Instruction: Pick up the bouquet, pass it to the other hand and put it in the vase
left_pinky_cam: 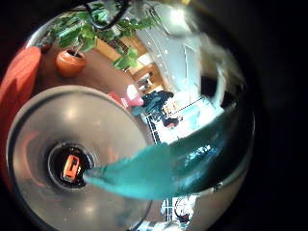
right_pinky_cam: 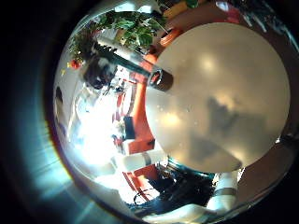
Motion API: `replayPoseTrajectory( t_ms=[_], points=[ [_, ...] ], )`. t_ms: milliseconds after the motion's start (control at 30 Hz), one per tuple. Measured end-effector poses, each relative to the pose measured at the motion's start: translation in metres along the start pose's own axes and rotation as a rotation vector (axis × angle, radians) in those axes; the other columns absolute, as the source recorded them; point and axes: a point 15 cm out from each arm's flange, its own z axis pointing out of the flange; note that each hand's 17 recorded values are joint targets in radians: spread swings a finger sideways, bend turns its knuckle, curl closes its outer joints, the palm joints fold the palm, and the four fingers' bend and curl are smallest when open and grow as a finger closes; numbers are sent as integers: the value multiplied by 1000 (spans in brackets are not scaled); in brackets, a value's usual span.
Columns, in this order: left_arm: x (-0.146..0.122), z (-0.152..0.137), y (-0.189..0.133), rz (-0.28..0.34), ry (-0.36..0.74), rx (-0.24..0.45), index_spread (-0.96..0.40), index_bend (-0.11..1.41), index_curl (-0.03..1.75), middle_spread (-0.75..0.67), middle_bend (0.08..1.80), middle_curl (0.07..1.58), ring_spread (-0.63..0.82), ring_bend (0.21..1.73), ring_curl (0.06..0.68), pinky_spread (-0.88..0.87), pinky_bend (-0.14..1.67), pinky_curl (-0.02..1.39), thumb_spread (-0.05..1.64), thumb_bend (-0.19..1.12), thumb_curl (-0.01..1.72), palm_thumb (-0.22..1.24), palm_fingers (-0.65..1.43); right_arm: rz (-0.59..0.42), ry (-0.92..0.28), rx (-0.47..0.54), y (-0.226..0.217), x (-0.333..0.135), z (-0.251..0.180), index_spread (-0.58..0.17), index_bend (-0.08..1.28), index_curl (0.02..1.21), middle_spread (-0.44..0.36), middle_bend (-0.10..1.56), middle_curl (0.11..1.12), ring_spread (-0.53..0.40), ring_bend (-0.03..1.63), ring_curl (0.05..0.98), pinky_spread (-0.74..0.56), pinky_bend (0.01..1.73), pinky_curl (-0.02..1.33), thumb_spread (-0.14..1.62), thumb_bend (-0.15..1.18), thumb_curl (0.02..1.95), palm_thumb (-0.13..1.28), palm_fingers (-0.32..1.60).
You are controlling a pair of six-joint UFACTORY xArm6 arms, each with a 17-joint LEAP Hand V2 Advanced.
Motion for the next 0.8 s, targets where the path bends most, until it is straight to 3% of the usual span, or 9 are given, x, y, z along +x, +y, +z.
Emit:
replayPoseTrajectory(
  t_ms=[67, 167, 267, 467, 500, 800],
  points=[
    [-11, -2, 10, -25, -35, -38, -368, 5, 1151, 140, 282, 737, 302, 819, 260, 220, 340, 641, 935, -101, 544, 206, -415, -1, 1, 1, 0, -1, 0, -400, 202, 381, -101, 260, 352, 11, 599, 174, 477, 580, 251, 952, -24, 554, 793, 446],
    [-27, -20, 11, -71, -48, -4, -161, -10, 986, 360, 189, 625, 450, 730, 215, 414, 283, 560, 900, -69, 482, 115, -342, -6, 1, -1, 1, -2, 0, -396, 203, 388, -100, 260, 355, 6, 589, 170, 478, 570, 240, 952, -24, 554, 793, 458],
    [-37, -37, 17, -112, -32, 30, 6, 7, 821, 483, 162, 545, 532, 673, 192, 517, 245, 505, 874, -53, 442, 69, -294, -6, 1, -1, 1, -2, 0, -399, 203, 394, -100, 252, 354, -4, 588, 166, 481, 564, 228, 952, -24, 554, 793, 475],
    [-36, -84, 25, -136, 5, 92, 168, 60, 588, 569, 153, 443, 603, 603, 170, 585, 197, 441, 851, -38, 399, 57, -232, -4, -6, -5, 1, -2, 1, -404, 201, 405, -100, 245, 357, -18, 582, 161, 483, 551, 203, 952, -24, 554, 793, 498],
    [-40, -68, 20, -136, -15, 76, 191, 73, 540, 581, 154, 421, 613, 585, 166, 592, 189, 427, 855, -36, 391, 59, -217, -5, -5, -6, 1, -1, 1, -406, 204, 408, -100, 245, 359, -21, 582, 160, 484, 547, 198, 952, -24, 554, 793, 505],
    [-29, -81, 9, -95, -29, 86, 230, 133, 381, 560, 175, 347, 603, 557, 170, 574, 189, 375, 854, -33, 362, 69, -85, -25, -13, -20, 3, -1, 3, -406, 202, 423, -166, 236, 362, -32, 571, 150, 487, 539, 171, 952, -24, 555, 793, 536]
  ],
)
